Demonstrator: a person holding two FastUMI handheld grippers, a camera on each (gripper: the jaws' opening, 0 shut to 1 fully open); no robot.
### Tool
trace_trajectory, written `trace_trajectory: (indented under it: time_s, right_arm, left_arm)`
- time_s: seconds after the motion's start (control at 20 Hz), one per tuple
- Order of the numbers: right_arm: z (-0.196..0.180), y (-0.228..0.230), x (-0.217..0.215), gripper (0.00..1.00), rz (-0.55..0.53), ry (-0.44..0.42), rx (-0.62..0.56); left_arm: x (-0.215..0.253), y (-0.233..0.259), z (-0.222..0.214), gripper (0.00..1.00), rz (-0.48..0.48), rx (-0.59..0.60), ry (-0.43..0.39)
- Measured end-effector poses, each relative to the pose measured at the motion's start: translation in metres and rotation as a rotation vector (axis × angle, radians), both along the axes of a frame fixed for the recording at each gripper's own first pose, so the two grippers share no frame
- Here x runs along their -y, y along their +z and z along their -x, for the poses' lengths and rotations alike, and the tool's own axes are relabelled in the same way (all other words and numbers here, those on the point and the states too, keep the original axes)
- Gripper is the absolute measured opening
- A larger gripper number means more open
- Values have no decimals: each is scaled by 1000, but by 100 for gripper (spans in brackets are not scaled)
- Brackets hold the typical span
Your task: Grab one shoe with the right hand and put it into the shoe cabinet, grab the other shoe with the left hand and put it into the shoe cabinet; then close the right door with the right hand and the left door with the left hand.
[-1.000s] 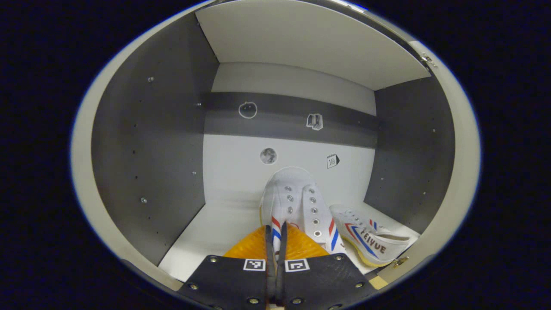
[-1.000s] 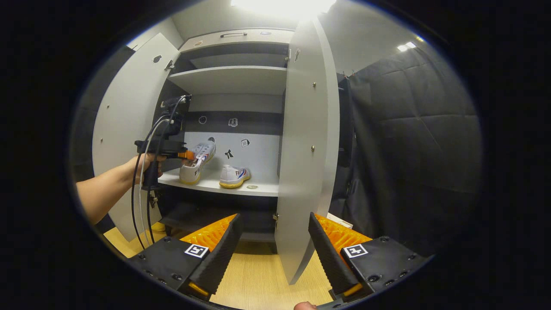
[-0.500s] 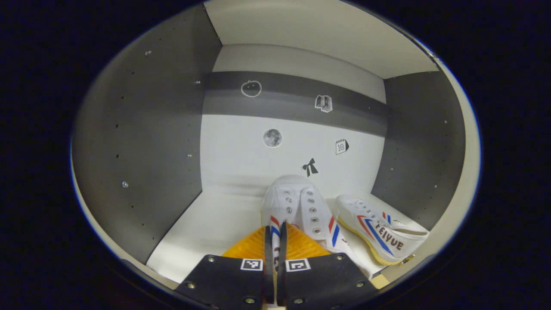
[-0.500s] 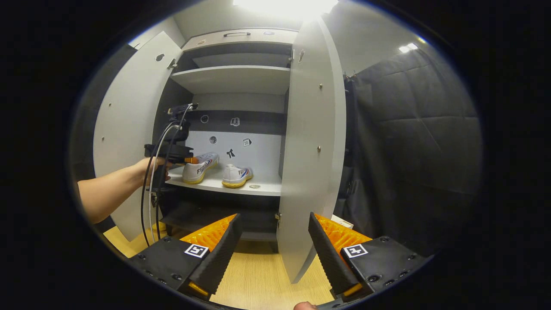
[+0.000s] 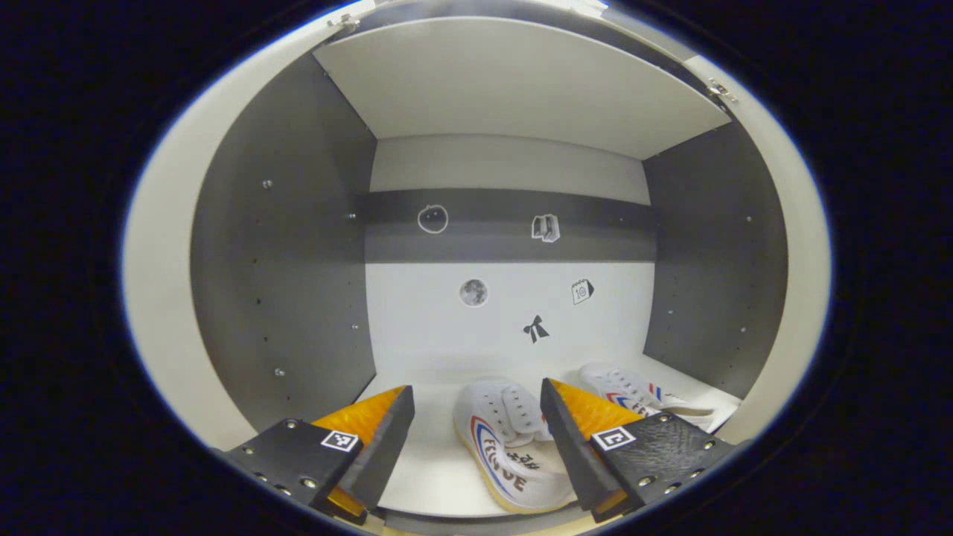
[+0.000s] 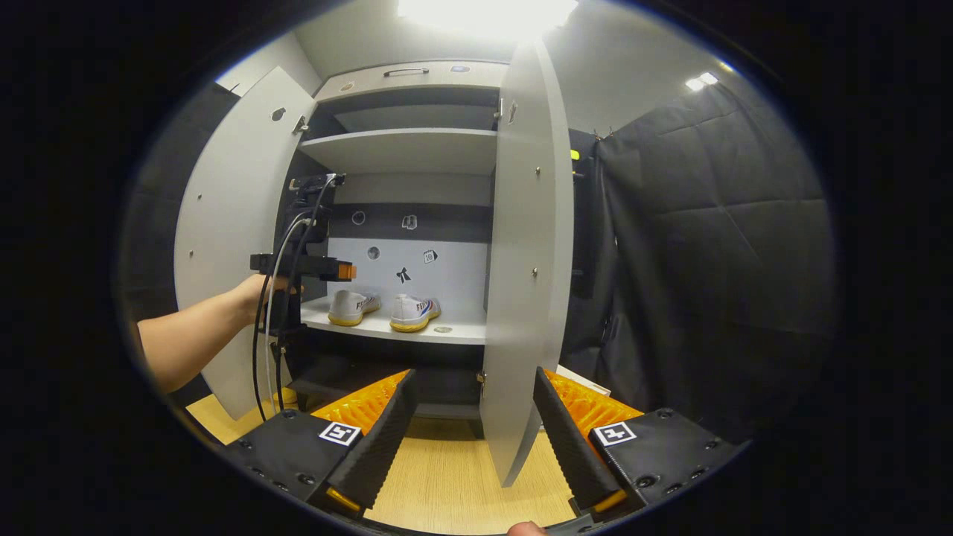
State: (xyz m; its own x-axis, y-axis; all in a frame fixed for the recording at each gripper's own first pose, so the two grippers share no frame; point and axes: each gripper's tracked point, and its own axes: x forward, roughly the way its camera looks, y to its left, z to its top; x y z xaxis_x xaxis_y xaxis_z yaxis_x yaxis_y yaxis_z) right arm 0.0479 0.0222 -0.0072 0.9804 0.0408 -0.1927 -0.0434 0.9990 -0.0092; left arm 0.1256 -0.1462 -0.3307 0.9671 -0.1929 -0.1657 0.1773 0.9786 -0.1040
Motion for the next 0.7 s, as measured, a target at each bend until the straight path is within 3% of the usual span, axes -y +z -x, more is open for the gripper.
trace_trajectory:
  time_s: [0.3, 0.7]
  right_arm:
    - [12, 15, 22, 97, -18, 19, 26]
    - [19, 25, 50, 98, -43, 72, 44]
  left_arm:
    - [0, 49, 76, 96, 28, 78, 4]
    - [-2, 90, 188, 96, -16, 141, 13]
